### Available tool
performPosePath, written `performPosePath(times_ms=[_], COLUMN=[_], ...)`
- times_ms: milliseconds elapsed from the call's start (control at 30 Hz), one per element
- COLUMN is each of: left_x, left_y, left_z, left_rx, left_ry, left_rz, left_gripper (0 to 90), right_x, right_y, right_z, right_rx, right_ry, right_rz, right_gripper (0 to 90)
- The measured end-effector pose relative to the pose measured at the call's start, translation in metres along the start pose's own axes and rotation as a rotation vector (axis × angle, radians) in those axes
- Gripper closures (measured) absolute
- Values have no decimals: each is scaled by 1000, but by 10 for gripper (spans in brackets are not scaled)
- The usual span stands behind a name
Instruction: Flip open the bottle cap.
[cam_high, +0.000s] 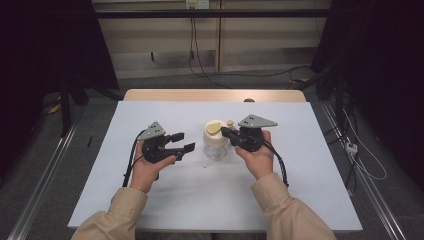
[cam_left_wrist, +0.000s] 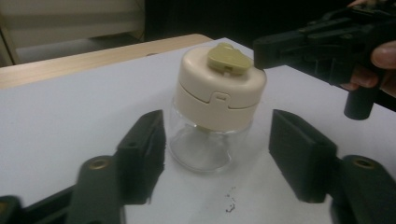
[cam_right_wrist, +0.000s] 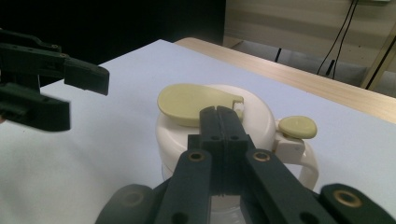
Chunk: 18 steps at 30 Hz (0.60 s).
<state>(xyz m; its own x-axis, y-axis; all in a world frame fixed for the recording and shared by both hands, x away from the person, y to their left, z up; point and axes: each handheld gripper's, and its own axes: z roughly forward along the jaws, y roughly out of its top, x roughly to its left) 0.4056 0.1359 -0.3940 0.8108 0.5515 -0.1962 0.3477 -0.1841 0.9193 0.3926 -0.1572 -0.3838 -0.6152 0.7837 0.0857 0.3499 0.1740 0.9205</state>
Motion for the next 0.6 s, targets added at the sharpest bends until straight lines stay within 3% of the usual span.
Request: performPosePath(times_ms=[67, 267, 600], left_x=[-1, -4, -7], left_y=[4, 11, 20], left_z=[2, 9, 24], left_rx=[24, 47, 109], left_ry=[-16, 0, -29], left_rz=[7, 45, 32], left_gripper=[499, 561, 719], right_x=[0, -1, -1], right_y=[0, -1, -1], right_z=[0, 0, 0], right_rx=[0, -5, -2], right_ry=[0, 7, 8], right_rz=[-2, 1, -2], right_gripper=[900, 900, 900])
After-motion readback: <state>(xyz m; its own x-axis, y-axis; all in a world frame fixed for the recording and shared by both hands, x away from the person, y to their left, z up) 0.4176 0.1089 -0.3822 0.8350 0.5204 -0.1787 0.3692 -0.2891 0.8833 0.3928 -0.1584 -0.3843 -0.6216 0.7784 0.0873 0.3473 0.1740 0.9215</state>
